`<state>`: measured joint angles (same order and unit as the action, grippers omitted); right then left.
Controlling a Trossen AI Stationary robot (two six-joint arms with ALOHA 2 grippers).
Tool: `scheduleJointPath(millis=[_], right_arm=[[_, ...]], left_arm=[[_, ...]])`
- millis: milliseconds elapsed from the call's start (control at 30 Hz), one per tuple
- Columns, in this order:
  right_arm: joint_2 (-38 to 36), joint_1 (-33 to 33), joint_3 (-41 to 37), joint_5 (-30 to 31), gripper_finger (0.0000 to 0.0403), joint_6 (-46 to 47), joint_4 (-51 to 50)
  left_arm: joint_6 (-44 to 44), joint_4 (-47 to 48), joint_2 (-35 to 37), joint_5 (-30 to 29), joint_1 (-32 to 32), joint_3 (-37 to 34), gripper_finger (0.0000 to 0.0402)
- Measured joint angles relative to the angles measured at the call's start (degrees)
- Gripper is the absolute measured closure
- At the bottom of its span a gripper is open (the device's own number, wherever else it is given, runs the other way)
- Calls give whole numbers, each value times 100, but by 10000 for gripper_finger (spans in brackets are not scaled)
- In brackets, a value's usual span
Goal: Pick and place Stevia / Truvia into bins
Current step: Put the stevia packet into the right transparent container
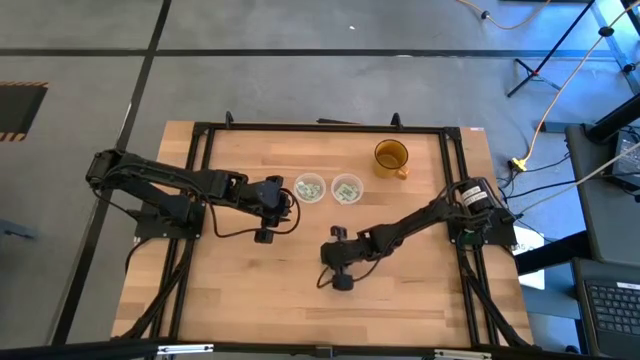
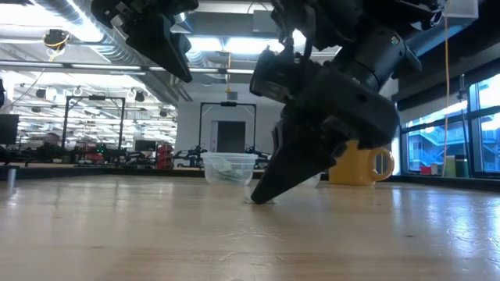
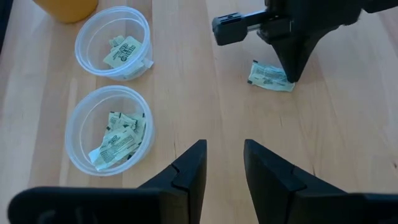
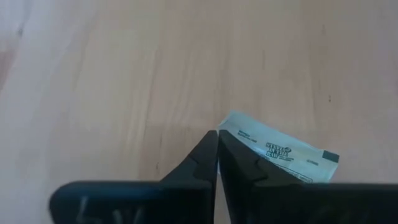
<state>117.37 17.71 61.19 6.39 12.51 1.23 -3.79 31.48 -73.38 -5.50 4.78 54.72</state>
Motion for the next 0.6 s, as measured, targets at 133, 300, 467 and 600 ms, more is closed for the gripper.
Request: scheduleJointPath(millis=[133,300,467,600], right_arm=[[10,62,0,271,381,-659,11],[10,64,0,269,381,-769,11],[10,64,0,278,381,-716,11],[12,75,-1,309,366,-707,34]], left_arm=[[0,0,0,0,0,0,299],[0,2,0,2,0,0,301],[-2,2,0,37,0,-2,303],[-2,2,0,44,0,0,302]])
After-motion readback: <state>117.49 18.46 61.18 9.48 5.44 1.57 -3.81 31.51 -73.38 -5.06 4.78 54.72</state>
